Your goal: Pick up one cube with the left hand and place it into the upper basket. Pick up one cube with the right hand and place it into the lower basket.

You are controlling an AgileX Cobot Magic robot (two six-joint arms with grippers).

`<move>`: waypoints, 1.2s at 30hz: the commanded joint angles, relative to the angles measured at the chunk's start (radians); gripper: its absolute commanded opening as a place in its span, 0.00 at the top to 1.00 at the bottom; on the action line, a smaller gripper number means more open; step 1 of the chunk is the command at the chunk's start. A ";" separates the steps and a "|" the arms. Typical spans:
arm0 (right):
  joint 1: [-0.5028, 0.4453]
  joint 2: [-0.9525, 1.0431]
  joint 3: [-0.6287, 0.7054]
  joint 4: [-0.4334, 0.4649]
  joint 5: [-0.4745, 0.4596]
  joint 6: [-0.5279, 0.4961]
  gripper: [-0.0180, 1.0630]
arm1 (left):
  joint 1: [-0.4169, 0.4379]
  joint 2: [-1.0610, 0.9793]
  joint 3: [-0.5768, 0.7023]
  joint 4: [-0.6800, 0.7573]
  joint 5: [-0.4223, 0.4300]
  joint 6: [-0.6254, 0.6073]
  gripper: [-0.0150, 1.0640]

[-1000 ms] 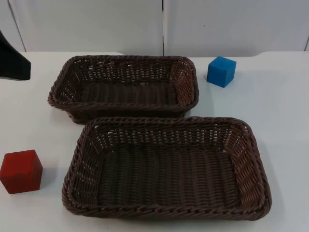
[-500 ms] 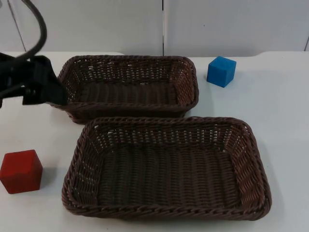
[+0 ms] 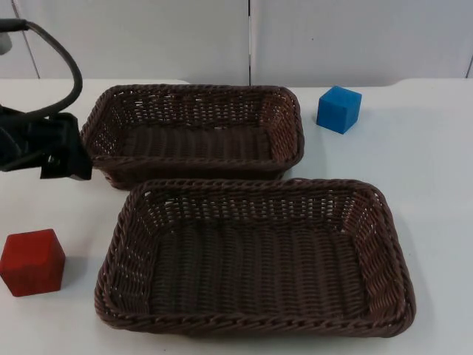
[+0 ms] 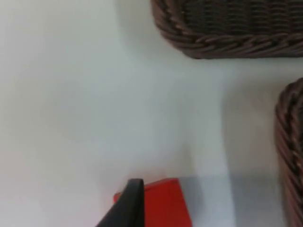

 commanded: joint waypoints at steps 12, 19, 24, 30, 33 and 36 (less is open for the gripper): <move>-0.005 -0.003 0.002 -0.003 -0.006 0.002 0.01 | -0.006 0.098 -0.006 0.089 -0.004 -0.183 0.01; -0.005 -0.003 0.002 -0.003 -0.006 0.002 0.01 | -0.006 0.128 -0.006 0.242 -0.001 -0.310 0.01; -0.005 -0.003 0.002 -0.003 -0.006 0.002 0.01 | -0.006 0.162 -0.006 0.484 0.023 -0.516 0.01; -0.005 -0.003 0.002 -0.003 -0.006 0.002 0.01 | -0.006 0.189 -0.006 0.576 0.001 -0.542 0.01; -0.005 -0.003 0.002 -0.003 -0.006 0.002 0.01 | -0.006 0.225 -0.006 0.568 -0.028 -0.542 0.01; -0.005 -0.003 0.002 -0.003 -0.006 0.002 0.01 | -0.006 0.261 -0.006 0.549 -0.056 -0.542 0.01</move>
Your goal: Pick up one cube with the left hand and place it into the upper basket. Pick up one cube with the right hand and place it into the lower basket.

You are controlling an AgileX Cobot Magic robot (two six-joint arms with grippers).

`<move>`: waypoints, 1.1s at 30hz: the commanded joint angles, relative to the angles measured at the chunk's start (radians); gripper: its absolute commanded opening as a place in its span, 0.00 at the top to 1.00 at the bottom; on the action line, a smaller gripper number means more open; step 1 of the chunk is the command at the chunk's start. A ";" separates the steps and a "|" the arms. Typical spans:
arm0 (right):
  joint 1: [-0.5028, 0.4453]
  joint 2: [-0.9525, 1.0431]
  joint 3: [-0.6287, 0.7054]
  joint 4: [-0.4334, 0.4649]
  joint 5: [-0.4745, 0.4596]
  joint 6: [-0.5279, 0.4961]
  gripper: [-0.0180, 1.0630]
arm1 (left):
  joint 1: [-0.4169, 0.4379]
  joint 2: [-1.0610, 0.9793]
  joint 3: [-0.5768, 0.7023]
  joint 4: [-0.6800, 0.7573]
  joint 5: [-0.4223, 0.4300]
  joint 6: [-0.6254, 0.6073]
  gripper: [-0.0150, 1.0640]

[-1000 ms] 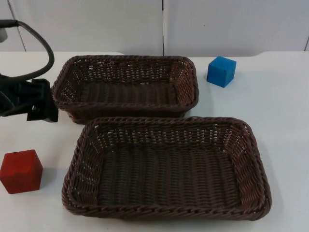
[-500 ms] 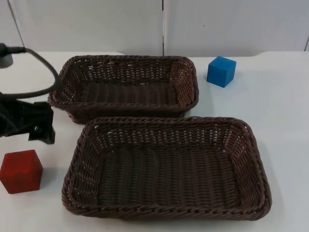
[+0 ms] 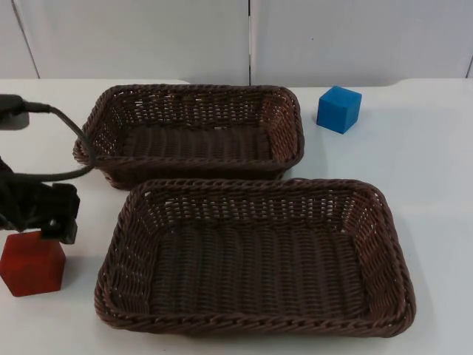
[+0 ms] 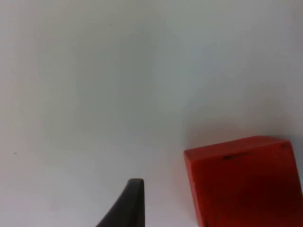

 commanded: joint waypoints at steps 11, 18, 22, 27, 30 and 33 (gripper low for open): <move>-0.005 -0.003 0.002 -0.003 -0.006 0.000 0.01 | -0.006 0.130 -0.004 -0.003 -0.087 -0.011 0.01; -0.005 -0.003 0.002 -0.003 -0.006 0.000 0.01 | -0.006 0.179 -0.004 -0.003 -0.113 -0.011 0.01; -0.005 -0.003 0.002 -0.003 -0.006 0.000 0.01 | -0.006 0.177 -0.004 -0.003 -0.118 -0.011 0.01; -0.005 -0.003 0.002 -0.003 -0.006 0.000 0.01 | -0.006 0.177 -0.004 -0.003 -0.108 -0.008 0.16; -0.005 -0.003 0.002 -0.003 -0.006 0.000 0.01 | -0.006 0.177 -0.004 -0.031 -0.079 -0.008 0.46; -0.005 -0.003 0.002 -0.003 -0.006 0.000 0.01 | -0.006 0.171 -0.004 -0.049 -0.030 -0.008 0.81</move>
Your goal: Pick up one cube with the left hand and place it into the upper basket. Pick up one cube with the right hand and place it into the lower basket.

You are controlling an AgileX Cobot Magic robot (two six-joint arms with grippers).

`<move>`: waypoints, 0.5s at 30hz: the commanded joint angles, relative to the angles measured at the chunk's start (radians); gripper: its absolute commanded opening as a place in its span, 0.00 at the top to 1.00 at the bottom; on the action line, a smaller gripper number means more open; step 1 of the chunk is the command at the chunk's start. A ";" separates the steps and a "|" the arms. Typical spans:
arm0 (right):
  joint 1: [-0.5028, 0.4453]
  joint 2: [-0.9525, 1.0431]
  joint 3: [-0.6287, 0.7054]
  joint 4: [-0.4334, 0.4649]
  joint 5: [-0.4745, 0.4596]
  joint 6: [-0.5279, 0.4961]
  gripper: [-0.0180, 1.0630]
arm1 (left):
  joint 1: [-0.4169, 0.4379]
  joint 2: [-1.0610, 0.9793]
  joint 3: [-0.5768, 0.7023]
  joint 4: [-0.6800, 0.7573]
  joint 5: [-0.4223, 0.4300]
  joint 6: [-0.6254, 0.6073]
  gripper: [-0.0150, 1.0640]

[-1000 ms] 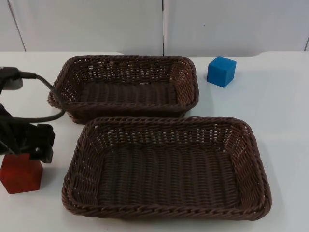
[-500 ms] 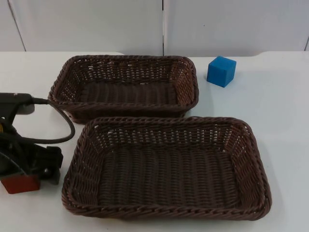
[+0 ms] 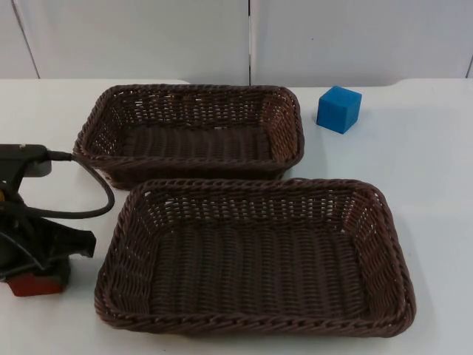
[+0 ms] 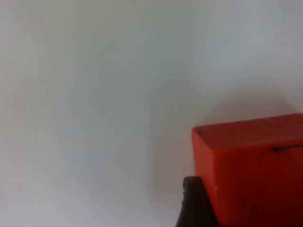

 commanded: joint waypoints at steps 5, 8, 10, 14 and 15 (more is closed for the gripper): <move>-0.005 -0.003 0.002 -0.003 -0.006 0.001 0.01 | -0.006 -0.076 -0.002 -0.031 0.066 -0.006 0.99; -0.005 -0.003 0.002 -0.003 -0.006 0.001 0.01 | -0.006 -0.165 -0.002 -0.037 0.074 -0.006 0.99; -0.005 -0.003 0.002 -0.003 -0.006 0.001 0.01 | -0.006 -0.202 -0.002 -0.039 0.076 -0.006 0.99; -0.005 -0.003 0.002 -0.003 -0.006 0.001 0.01 | -0.006 -0.352 -0.002 -0.056 0.091 -0.006 0.99; -0.005 -0.003 0.002 -0.003 -0.006 0.001 0.01 | -0.006 -0.393 -0.002 -0.061 0.091 -0.006 0.99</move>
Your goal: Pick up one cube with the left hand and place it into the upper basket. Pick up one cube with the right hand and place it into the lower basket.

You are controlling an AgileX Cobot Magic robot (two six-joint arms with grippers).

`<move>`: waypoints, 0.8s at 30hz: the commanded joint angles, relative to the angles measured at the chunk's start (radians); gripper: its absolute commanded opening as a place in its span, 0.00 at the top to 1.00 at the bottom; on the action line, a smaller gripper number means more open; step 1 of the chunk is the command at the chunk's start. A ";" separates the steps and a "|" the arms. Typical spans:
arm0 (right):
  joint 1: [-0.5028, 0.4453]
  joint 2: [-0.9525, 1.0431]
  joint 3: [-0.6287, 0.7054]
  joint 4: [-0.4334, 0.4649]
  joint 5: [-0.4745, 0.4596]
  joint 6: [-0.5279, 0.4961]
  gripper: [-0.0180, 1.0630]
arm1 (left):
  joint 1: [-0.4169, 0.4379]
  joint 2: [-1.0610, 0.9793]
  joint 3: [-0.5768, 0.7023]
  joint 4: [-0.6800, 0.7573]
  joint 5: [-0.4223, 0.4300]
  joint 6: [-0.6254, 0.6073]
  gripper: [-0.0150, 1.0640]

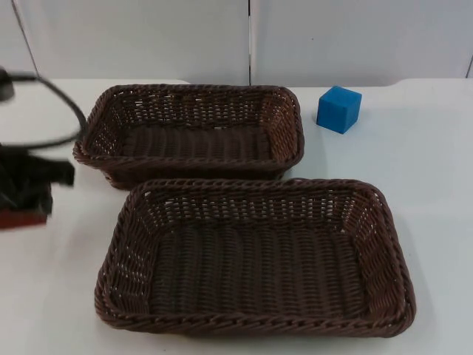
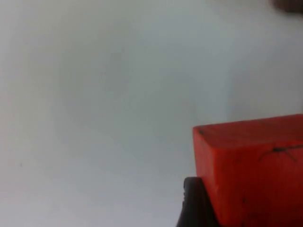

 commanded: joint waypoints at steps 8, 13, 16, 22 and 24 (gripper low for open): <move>-0.005 -0.003 0.002 -0.003 -0.006 -0.001 0.01 | -0.006 -0.243 -0.004 -0.022 -0.062 -0.006 0.99; -0.005 -0.003 0.002 -0.003 -0.006 -0.001 0.01 | -0.006 -0.261 -0.004 -0.022 -0.064 -0.006 0.99; -0.005 -0.003 0.002 -0.003 -0.006 -0.001 0.01 | -0.006 -0.261 -0.004 -0.016 -0.088 -0.006 0.99; -0.005 -0.003 0.002 -0.003 -0.006 -0.001 0.01 | -0.006 -0.261 -0.004 -0.011 -0.127 -0.006 0.99; -0.005 -0.003 0.002 -0.003 -0.006 -0.001 0.01 | -0.006 -0.261 -0.004 -0.011 -0.132 -0.006 0.99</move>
